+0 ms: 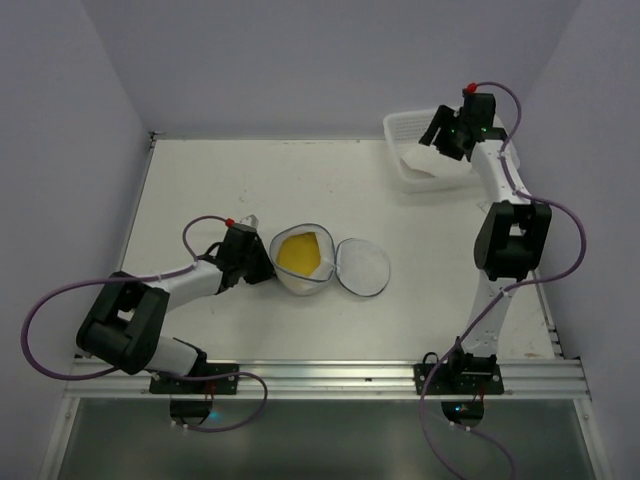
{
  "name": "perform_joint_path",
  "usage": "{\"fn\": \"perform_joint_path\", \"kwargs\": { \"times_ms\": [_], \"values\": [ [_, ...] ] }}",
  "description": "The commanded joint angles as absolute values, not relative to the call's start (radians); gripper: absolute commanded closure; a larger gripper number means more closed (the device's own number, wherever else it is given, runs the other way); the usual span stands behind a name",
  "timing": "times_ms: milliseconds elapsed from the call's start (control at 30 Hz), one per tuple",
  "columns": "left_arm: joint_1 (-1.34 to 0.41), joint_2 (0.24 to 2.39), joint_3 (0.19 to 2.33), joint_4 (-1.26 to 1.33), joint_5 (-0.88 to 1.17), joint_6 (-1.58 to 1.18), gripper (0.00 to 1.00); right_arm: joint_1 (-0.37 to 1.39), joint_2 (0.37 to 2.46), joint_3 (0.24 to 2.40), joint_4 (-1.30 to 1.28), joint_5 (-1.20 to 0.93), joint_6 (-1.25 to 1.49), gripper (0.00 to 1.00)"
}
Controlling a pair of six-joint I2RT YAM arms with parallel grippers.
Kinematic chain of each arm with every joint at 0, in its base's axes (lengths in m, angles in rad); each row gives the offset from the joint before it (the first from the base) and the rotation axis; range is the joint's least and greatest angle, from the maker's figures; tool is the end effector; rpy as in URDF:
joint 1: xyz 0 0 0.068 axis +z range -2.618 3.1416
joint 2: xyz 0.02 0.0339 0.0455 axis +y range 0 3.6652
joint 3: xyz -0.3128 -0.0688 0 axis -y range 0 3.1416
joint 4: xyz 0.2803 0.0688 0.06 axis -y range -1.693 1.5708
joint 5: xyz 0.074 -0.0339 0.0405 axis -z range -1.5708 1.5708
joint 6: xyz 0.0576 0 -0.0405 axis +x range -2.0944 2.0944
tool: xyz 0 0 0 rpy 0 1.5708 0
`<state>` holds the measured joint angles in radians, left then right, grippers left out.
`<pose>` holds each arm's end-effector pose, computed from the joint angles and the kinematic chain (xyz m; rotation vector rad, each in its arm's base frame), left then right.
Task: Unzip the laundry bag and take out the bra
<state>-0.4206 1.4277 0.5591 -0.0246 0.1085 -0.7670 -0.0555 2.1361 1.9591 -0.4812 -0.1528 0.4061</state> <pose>0.2572 -0.1219 0.1456 -0.3943 2.5389 -0.6221 0.5772 -0.0233 0.3073 0.4310 2.2026 0.3611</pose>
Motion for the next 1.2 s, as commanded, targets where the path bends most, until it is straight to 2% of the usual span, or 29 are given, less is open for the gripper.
{"fn": "perform_joint_path", "kwargs": {
  "times_ms": [0, 100, 300, 433, 733, 1000, 1167],
  "values": [
    [-0.425, 1.397, 0.592, -0.051, 0.098, -0.756, 0.91, -0.015, 1.889, 1.899, -0.485, -0.184, 0.384, 0.33],
    [-0.425, 1.396, 0.588, -0.052, 0.1, -0.75, 0.91, 0.066, 1.754, 1.789, -0.491, -0.209, 0.367, 0.32],
    [-0.425, 1.39, 0.58, -0.049, 0.107, -0.729, 0.91, 0.354, 1.545, 1.499, -0.427, -0.221, 0.357, 0.31],
    [-0.425, 1.373, 0.575, -0.049, 0.107, -0.718, 0.91, 0.561, 1.505, 1.376, -0.367, -0.218, 0.391, 0.32],
    [-0.425, 1.358, 0.566, -0.031, 0.12, -0.715, 0.91, 0.791, 1.692, 1.299, -0.247, -0.135, 0.428, 0.34],
    [-0.425, 1.356, 0.565, -0.02, 0.126, -0.712, 0.91, 0.807, 1.838, 1.273, -0.192, -0.015, 0.471, 0.34],
    [-0.425, 1.361, 0.557, -0.018, 0.13, -0.715, 0.91, 0.847, 1.914, 1.278, -0.213, -0.002, 0.457, 0.28]
  ]
}}
